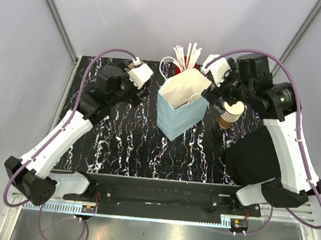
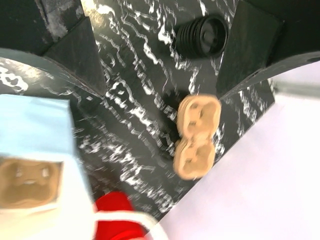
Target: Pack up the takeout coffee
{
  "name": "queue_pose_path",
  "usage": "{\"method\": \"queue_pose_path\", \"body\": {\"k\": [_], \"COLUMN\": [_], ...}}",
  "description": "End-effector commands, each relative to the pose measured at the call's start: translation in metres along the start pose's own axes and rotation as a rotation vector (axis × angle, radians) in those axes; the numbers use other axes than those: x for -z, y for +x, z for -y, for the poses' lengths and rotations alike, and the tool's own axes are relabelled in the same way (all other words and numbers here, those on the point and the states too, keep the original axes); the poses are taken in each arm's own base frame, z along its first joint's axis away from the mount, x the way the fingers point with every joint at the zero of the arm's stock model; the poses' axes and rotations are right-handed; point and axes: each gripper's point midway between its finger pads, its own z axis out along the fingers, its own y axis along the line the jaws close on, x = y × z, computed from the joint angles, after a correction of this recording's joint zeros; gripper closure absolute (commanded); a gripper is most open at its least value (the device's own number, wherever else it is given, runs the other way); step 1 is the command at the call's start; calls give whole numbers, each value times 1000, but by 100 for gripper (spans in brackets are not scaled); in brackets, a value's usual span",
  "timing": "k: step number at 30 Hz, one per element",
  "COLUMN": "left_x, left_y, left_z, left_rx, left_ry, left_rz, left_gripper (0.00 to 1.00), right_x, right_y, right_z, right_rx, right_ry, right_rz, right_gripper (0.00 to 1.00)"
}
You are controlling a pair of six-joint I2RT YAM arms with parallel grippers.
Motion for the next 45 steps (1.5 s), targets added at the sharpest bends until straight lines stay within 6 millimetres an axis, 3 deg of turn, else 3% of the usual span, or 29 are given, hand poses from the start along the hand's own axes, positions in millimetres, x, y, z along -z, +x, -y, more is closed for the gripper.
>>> {"method": "queue_pose_path", "body": {"k": [1,7,9,14,21,24,28,36,38,44,45], "left_x": [-8,-19,-21,-8,25,30,18,-12,-18,-24,-23], "left_y": [-58,-91,-91,-100,-74,-64,-52,-53,-55,-60,-61], "left_z": [11,33,55,90,131,138,142,140,139,139,138], "left_rx": [-67,-142,-171,-292,-445,-502,-523,-544,-545,-527,-525], "left_ry": [-7,87,208,452,766,832,844,813,803,803,799], "left_rz": [142,216,222,269,271,278,249,231,229,229,231], "left_gripper": [1,1,1,1,1,1,1,1,1,1,1], "right_x": [-2,5,2,-2,-7,-7,-8,-14,-15,-38,-56], "right_y": [-6,29,46,62,64,65,65,63,63,49,52], "right_z": [45,92,101,98,87,87,84,79,85,106,108], "right_rx": [-123,-337,-386,-432,-443,-441,-441,-428,-431,-442,-450], "right_ry": [213,437,469,471,425,427,414,372,394,384,362], "right_rz": [87,62,36,35,49,45,50,56,45,30,-1], "right_gripper": [0,0,1,0,0,0,0,0,0,1,1]}}
